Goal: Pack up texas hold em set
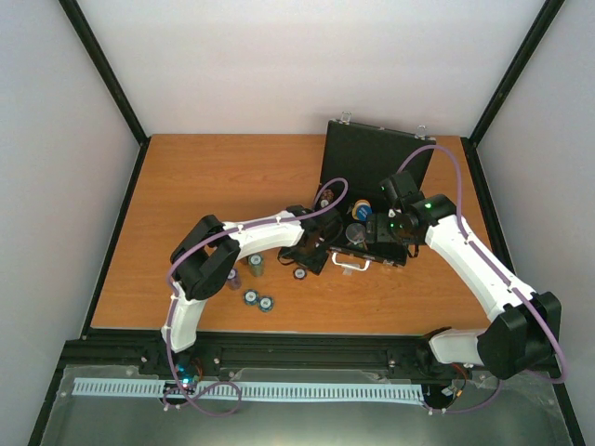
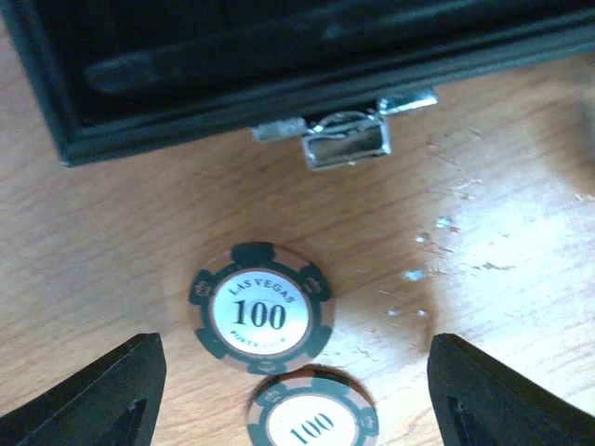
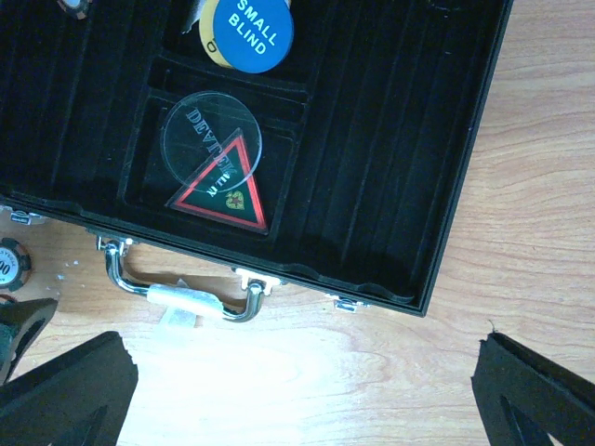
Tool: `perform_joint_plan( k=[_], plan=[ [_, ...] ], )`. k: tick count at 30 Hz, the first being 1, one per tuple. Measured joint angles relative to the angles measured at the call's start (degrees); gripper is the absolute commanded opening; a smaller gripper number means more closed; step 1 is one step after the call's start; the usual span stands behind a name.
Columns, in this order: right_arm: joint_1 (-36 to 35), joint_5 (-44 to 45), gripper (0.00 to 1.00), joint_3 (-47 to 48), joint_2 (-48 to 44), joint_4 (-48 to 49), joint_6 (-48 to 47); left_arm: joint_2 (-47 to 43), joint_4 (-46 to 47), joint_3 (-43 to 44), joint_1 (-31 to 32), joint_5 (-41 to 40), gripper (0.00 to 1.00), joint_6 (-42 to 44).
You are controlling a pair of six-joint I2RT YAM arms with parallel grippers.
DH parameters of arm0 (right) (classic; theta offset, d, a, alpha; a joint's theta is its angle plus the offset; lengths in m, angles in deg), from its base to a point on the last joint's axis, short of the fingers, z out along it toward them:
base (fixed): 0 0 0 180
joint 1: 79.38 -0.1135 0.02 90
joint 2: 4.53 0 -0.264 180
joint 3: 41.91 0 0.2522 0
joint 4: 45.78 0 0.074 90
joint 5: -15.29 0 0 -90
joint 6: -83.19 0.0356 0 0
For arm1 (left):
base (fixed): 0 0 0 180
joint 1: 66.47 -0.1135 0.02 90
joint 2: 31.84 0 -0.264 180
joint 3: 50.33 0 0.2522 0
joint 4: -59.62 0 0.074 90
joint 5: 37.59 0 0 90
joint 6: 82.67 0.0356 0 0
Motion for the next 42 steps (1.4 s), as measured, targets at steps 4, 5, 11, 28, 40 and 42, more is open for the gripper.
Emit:
perform_joint_plan(
  k=[4,5,11,28,40,42],
  plan=[
    [0.0,0.02,1.0,-0.02,-0.22,0.02,0.02,0.02,0.61,-0.98,0.0,2.47,0.79,-0.02],
    [0.0,0.02,1.0,-0.04,-0.33,0.02,0.02,0.04,0.7,-1.42,0.0,3.06,0.8,-0.02],
    [0.0,0.0,1.0,-0.44,-0.59,0.02,0.2,0.04,1.42,-1.97,-0.42,4.61,0.79,-0.31],
    [0.0,0.0,1.0,-0.52,-0.66,0.02,0.22,0.11,2.12,-1.97,-2.64,4.09,0.54,0.24],
    [0.0,0.0,1.0,-0.52,-0.66,0.04,0.2,0.33,3.87,-1.92,-3.04,3.17,0.31,0.63],
    [0.0,-0.02,1.0,-0.52,-0.66,0.07,0.2,0.33,3.89,-1.92,-3.02,3.08,0.29,0.66]
  ],
)
